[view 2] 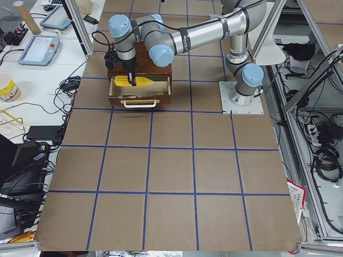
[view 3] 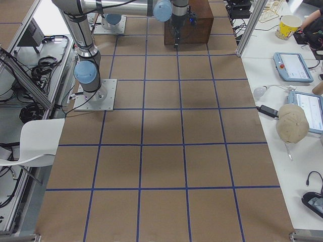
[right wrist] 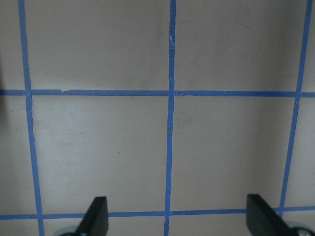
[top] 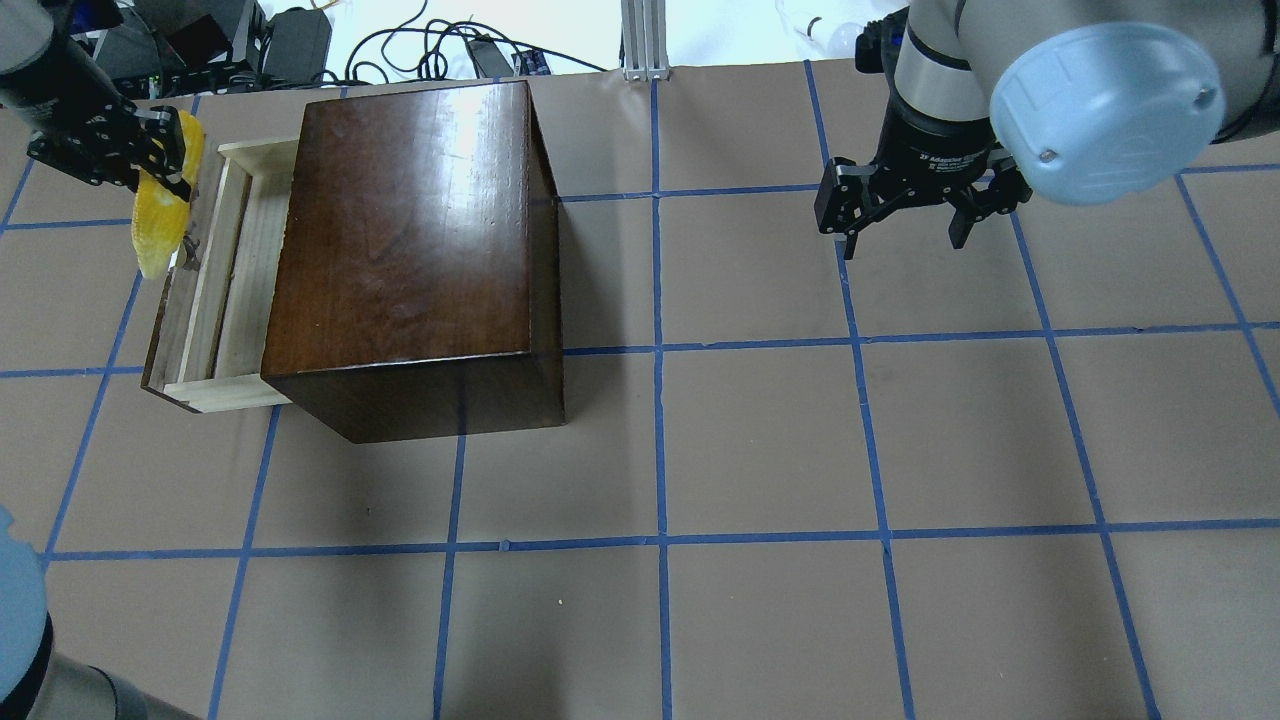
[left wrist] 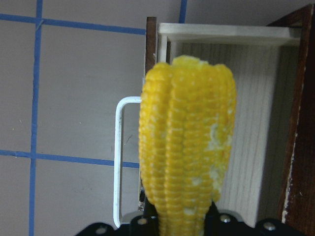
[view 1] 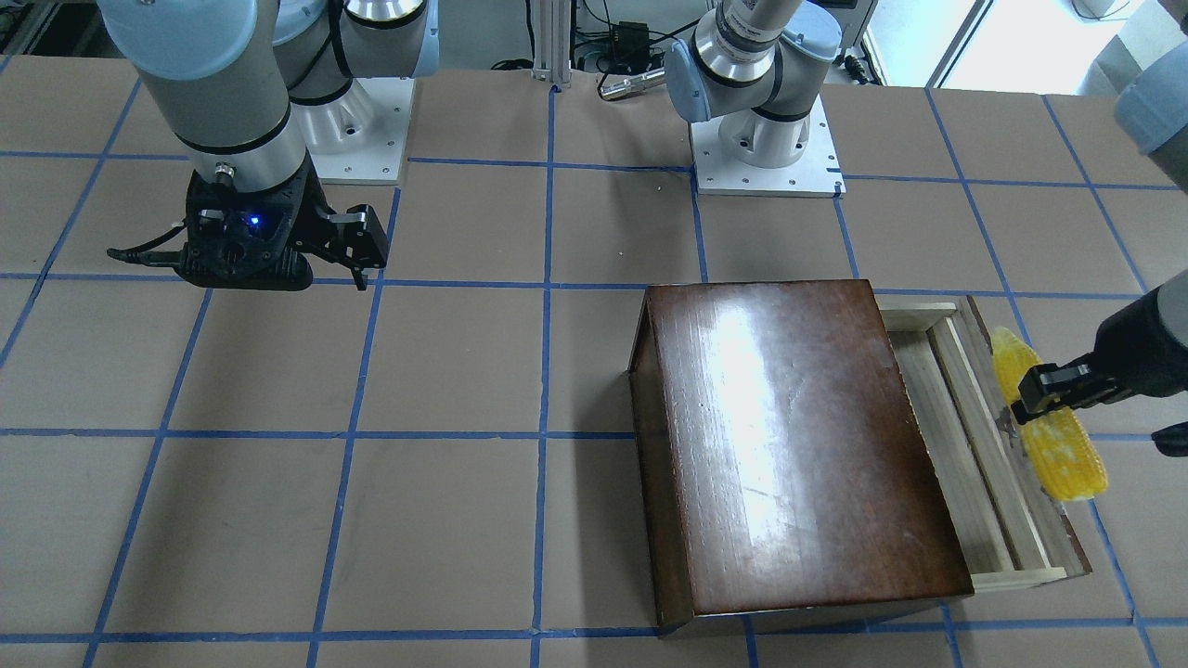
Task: Open drawer and put corn inside
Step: 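Lower the corn into the drawer and open the left gripper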
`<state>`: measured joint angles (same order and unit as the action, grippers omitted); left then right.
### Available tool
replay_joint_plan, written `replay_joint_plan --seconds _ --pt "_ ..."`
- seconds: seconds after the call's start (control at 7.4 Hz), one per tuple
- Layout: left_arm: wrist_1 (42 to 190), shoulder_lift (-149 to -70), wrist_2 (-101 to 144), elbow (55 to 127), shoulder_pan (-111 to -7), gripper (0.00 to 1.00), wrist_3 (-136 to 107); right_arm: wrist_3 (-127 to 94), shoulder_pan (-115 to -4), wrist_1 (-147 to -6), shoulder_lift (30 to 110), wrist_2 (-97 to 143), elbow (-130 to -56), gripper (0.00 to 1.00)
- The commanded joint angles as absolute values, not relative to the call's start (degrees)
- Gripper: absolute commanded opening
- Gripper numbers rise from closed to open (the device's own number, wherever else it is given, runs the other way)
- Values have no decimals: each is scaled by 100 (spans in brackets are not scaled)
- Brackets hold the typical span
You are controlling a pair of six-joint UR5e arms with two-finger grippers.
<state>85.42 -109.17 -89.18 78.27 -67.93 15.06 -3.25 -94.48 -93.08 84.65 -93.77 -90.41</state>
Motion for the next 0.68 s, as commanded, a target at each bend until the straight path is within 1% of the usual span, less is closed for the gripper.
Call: replay_joint_plan --seconds 0.0,0.27,0.54 --pt "8420 -10986 -8921 8112 -6812 0 1433 -325 -9448 -9316 8464 -9378 -9044 100" --pt "8255 -11021 -8912 8392 -6829 0 1300 -325 -9448 -9308 8473 -9387 -9044 100" --pt "8060 -11021 -8895 8455 -6838 0 1354 -325 -9448 -9316 8464 -9387 -9044 100"
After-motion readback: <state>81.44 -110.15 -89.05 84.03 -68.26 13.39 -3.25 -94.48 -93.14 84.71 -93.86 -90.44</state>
